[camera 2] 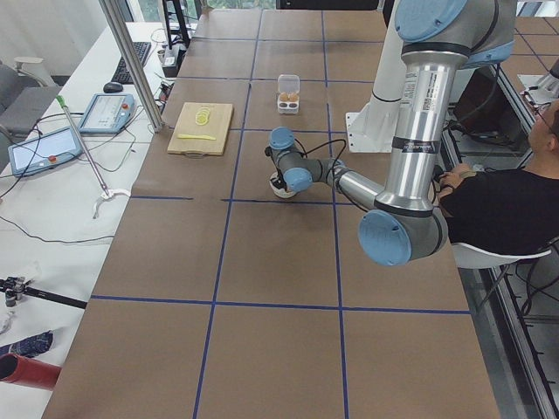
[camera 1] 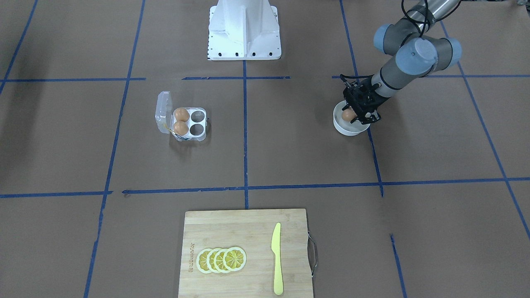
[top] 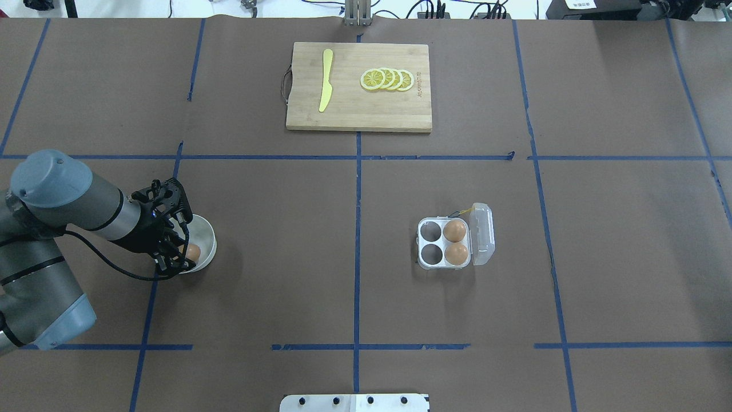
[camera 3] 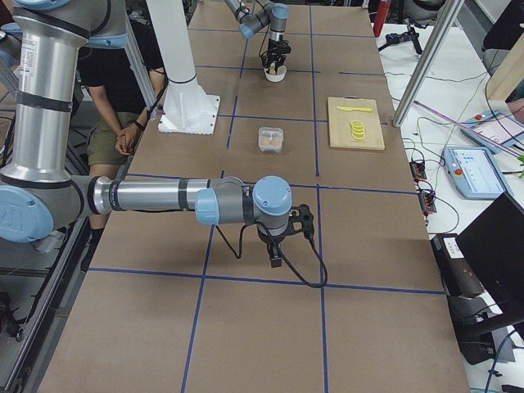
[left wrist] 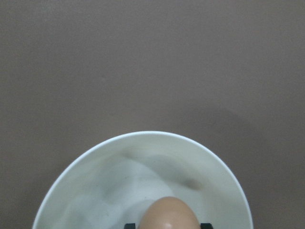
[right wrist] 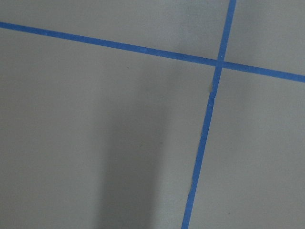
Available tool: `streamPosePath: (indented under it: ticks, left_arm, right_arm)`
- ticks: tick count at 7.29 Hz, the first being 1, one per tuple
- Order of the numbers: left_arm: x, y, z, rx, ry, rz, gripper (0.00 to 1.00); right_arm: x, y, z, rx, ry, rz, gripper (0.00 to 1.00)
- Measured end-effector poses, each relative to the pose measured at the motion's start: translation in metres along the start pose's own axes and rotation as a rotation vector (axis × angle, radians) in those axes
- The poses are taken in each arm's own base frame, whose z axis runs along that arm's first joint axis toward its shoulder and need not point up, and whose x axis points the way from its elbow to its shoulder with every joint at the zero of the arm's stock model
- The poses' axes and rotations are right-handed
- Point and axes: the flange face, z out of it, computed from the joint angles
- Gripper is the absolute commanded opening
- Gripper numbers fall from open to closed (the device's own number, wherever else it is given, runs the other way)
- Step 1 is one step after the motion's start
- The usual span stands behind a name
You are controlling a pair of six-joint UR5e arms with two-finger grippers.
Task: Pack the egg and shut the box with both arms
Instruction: 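Close the left gripper on the brown egg and lift it, then carry the egg with the left gripper over the clear egg carton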
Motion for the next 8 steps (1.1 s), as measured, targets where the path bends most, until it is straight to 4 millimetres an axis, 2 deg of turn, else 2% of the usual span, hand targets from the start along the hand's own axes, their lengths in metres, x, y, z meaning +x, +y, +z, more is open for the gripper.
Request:
streamPosePath:
  ticks: [3,5,6,8]
  left_arm:
    - [0.001,-0.009,-0.018,0.037,-0.053,0.012,0.0]
    - [-0.002,-0.021,-0.051,0.06,-0.199,-0.024,0.0]
    - [0.001,-0.032,-0.067,0.057,-0.28,-0.102,0.0]
    - [0.016,-0.061,-0.082,0.096,-0.289,-0.321,0.0]
  right_arm:
    - [0.0,0.0,0.0,0.0,0.0,-0.001,1.0]
    - [0.0,0.0,0.0,0.0,-0.001,-0.001,1.0]
    - [-0.001,-0.001,0.0,0.0,-0.001,-0.002,1.0]
    - [-0.001,-0.001,0.0,0.0,-0.002,-0.003,1.0]
